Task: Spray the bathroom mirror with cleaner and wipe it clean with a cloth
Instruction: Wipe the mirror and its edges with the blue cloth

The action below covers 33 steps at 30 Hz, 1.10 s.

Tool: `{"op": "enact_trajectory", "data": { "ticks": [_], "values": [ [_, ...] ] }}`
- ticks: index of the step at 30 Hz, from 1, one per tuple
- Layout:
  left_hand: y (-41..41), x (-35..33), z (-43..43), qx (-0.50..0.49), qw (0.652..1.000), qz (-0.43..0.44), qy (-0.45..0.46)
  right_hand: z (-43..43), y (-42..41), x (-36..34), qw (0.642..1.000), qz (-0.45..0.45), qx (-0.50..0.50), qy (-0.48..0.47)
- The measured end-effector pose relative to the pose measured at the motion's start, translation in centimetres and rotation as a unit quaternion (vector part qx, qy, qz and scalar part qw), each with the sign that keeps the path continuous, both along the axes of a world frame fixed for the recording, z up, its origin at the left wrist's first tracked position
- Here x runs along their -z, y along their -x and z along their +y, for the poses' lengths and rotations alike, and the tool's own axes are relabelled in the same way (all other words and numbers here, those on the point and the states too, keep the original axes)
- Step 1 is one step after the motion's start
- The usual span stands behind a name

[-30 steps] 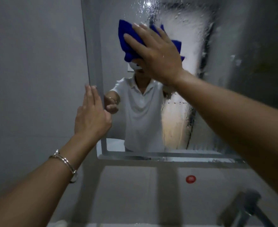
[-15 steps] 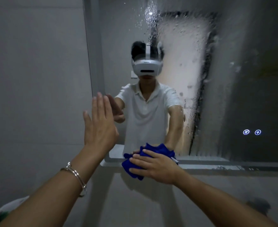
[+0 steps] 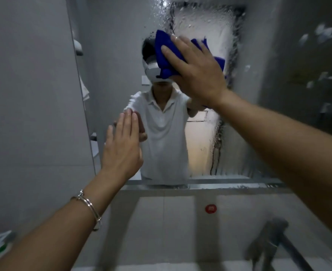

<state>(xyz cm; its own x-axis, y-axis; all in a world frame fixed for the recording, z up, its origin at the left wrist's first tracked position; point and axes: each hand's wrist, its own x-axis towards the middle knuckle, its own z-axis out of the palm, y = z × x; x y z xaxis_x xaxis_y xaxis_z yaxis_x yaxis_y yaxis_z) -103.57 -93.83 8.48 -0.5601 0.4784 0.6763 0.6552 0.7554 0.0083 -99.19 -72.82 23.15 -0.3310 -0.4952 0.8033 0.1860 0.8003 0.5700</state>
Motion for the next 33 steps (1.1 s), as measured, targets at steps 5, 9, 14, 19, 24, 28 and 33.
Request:
{"op": "enact_trajectory", "data": {
  "ticks": [5,9,14,19,24,28,33],
  "values": [
    [0.2,0.6,0.3,-0.004,1.0,-0.011,0.021,-0.2,-0.6,8.6,0.998,-0.05,-0.03,-0.006],
    [0.3,1.0,1.0,0.005,1.0,-0.009,-0.009,-0.2,-1.7,17.3,0.986,-0.157,-0.04,-0.03],
    [0.7,1.2,0.9,-0.005,1.0,0.002,-0.003,0.9,-3.1,26.4,0.94,-0.312,0.033,-0.134],
    [1.1,1.6,0.8,-0.005,1.0,0.015,0.012,1.5,-3.5,25.5,0.925,-0.339,0.025,-0.168],
    [1.0,1.6,0.8,0.002,1.0,0.028,0.007,2.7,-4.0,15.3,0.958,-0.261,-0.019,-0.117],
    [1.1,1.6,0.8,-0.001,1.0,0.025,0.011,4.3,-3.3,3.9,0.992,-0.114,0.002,-0.055],
    [0.9,1.4,0.8,-0.005,0.999,0.034,0.006,3.8,-2.4,1.3,0.998,0.008,-0.04,0.05]
  ]
}}
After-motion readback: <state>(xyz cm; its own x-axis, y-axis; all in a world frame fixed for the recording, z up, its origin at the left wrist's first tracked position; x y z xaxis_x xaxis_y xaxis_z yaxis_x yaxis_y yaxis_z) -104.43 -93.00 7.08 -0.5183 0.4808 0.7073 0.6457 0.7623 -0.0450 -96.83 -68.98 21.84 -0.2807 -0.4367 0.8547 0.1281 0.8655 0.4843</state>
